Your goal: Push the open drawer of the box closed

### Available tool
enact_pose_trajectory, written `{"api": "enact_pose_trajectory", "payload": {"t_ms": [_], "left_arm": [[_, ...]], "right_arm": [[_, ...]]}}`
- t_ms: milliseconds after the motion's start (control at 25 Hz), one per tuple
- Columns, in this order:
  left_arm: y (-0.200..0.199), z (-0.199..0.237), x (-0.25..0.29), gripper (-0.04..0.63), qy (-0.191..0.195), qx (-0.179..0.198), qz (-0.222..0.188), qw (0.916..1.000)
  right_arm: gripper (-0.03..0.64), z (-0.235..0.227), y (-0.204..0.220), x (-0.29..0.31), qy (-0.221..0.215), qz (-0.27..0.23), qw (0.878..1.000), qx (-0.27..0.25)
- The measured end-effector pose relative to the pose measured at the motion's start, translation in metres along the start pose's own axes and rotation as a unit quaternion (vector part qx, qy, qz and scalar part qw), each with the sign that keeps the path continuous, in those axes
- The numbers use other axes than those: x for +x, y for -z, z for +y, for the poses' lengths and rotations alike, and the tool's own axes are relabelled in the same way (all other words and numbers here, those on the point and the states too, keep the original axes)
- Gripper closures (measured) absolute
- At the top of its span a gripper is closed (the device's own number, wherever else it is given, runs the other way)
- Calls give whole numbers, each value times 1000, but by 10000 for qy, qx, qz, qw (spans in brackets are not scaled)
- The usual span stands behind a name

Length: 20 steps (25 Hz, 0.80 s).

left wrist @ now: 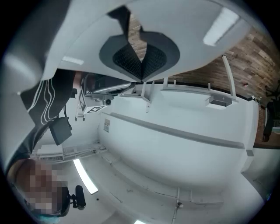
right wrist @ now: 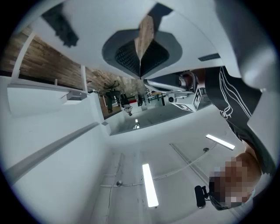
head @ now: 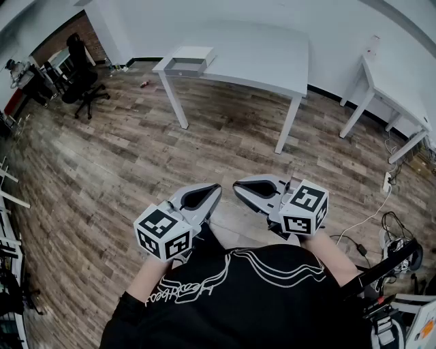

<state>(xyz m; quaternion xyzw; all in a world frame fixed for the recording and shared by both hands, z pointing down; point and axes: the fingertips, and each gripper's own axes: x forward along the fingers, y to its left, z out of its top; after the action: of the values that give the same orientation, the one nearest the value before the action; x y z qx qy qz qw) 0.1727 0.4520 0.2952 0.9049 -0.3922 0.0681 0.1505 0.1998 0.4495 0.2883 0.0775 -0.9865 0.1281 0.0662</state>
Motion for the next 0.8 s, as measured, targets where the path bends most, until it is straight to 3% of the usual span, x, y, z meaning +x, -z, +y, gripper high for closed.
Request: {"api": "enact_pose_trajectory", "payload": {"t_ms": [200, 480, 800], "left_arm": [[-1, 64, 14, 589, 122, -60, 79, 9999], [-10, 208, 27, 589, 51, -296, 256, 9992], [-37, 349, 33, 589, -53, -67, 397, 9992]], "right_arm": [[607, -46, -3, 48, 87, 21, 9999, 113], [607, -142, -22, 152, 195, 43, 9989, 434], [607, -228, -53, 260, 288, 103, 9984, 469]]}}
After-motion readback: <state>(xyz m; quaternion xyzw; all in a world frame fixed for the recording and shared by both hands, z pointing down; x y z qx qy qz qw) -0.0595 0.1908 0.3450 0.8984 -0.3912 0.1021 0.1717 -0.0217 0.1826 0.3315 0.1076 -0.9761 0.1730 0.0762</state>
